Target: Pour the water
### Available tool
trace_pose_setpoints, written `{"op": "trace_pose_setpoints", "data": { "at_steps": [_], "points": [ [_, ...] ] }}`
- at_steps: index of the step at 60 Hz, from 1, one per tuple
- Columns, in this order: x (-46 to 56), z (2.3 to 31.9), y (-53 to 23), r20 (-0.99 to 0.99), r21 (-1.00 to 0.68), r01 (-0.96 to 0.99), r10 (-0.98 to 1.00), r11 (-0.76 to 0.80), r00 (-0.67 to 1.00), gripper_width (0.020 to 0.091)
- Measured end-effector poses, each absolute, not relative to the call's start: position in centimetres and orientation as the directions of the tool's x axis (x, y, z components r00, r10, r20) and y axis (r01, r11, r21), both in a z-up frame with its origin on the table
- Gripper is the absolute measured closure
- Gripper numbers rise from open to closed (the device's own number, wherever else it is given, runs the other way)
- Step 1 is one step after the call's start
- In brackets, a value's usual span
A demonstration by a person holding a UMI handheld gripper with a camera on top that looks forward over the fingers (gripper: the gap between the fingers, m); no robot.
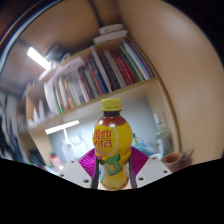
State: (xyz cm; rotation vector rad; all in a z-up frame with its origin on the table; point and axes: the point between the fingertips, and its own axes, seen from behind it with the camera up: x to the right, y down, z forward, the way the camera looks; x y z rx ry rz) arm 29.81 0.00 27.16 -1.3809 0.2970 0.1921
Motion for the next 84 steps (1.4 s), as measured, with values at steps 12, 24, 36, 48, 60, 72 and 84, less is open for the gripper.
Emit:
{"op": "trace_pose_setpoints", "data": {
  "at_steps": [12,24,36,48,60,72,84],
  "points": [
    [37.0,13.8,2.3,0.026,-0.998,0.015,-0.175,-0.064,0.984,0.0640],
    [38.5,8.9,3.4,0.016,-0.994,-0.008,-0.211,-0.112,0.977,0.0626],
    [39.0,8.7,3.6,-0.052,-0.992,-0.073,-0.203,-0.098,0.978,0.0596],
    [39.2,7.9,2.9,-0.043,-0.986,-0.077,-0.224,-0.148,0.974,0.0357],
    [37.4,8.6,-3.6,-0.058,-0.982,-0.102,-0.261,-0.159,0.964,0.0281],
    [30.9,10.5,-14.3,-0.002,-0.990,-0.039,-0.259,-0.135,0.966,0.0281],
    [24.5,11.0,-24.4,-0.032,-0.990,-0.068,-0.276,-0.124,0.961,0.0285]
  ]
}}
